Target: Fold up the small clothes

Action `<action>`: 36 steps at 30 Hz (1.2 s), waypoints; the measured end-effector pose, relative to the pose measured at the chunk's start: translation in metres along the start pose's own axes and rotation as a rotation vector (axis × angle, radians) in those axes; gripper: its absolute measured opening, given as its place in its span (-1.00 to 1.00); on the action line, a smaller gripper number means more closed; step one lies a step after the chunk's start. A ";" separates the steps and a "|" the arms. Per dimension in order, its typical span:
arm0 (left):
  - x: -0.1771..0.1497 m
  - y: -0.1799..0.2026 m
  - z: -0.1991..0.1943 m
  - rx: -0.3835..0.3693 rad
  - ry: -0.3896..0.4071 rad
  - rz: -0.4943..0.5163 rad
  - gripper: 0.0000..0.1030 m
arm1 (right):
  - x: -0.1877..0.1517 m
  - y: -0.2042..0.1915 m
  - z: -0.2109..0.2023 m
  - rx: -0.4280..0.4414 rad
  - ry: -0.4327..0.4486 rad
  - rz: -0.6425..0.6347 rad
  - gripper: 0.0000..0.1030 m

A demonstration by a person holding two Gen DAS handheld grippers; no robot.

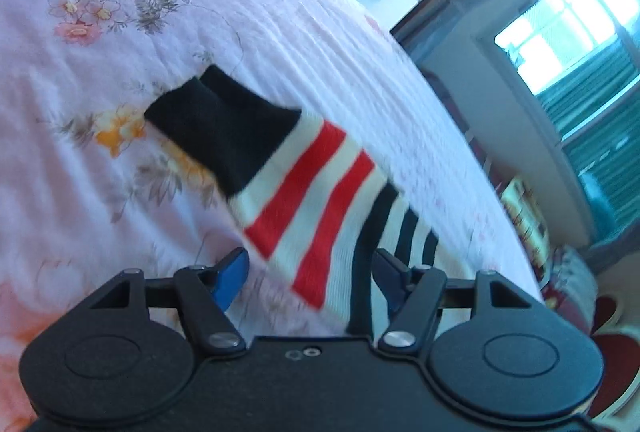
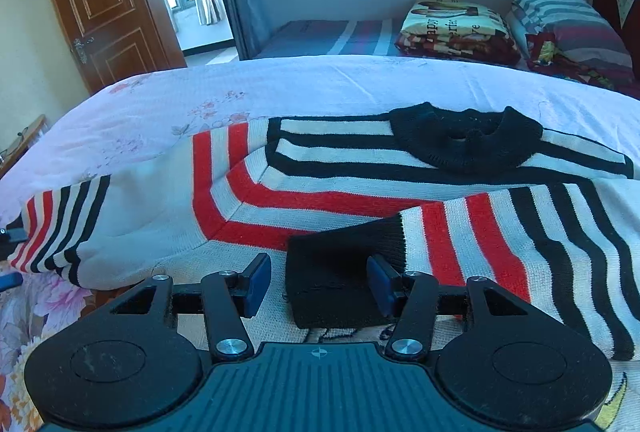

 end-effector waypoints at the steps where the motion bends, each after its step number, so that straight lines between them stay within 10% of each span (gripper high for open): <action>1: 0.003 -0.002 0.002 -0.005 0.011 -0.017 0.06 | 0.000 0.000 0.002 -0.003 -0.001 0.004 0.03; 6: 0.016 -0.016 0.012 -0.009 0.030 -0.105 -0.80 | 0.001 0.000 0.006 -0.027 0.009 0.000 0.02; 13: 0.016 -0.009 0.006 -0.031 0.071 -0.081 -0.90 | 0.003 0.003 -0.007 -0.079 0.056 -0.024 0.02; 20: -0.007 0.061 -0.023 -0.180 0.104 0.153 -0.91 | -0.005 0.017 0.008 -0.049 -0.013 -0.008 0.03; 30: -0.167 0.190 -0.022 -0.464 -0.181 0.609 -0.91 | -0.014 0.067 -0.046 -0.052 0.069 0.164 0.03; 36: -0.285 0.201 0.008 -0.421 -0.413 0.858 -0.87 | -0.036 0.105 -0.081 -0.113 0.061 0.207 0.03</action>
Point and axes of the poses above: each gripper's, at about its wrist camera, not at the fingertips, and z roughly the way its jaws point, y to its right, x to its top, the point moved 2 cm from there along z, roughly the way its jaws point, and after that the axes turned 13 degrees about -z, right-handed, at the moved point
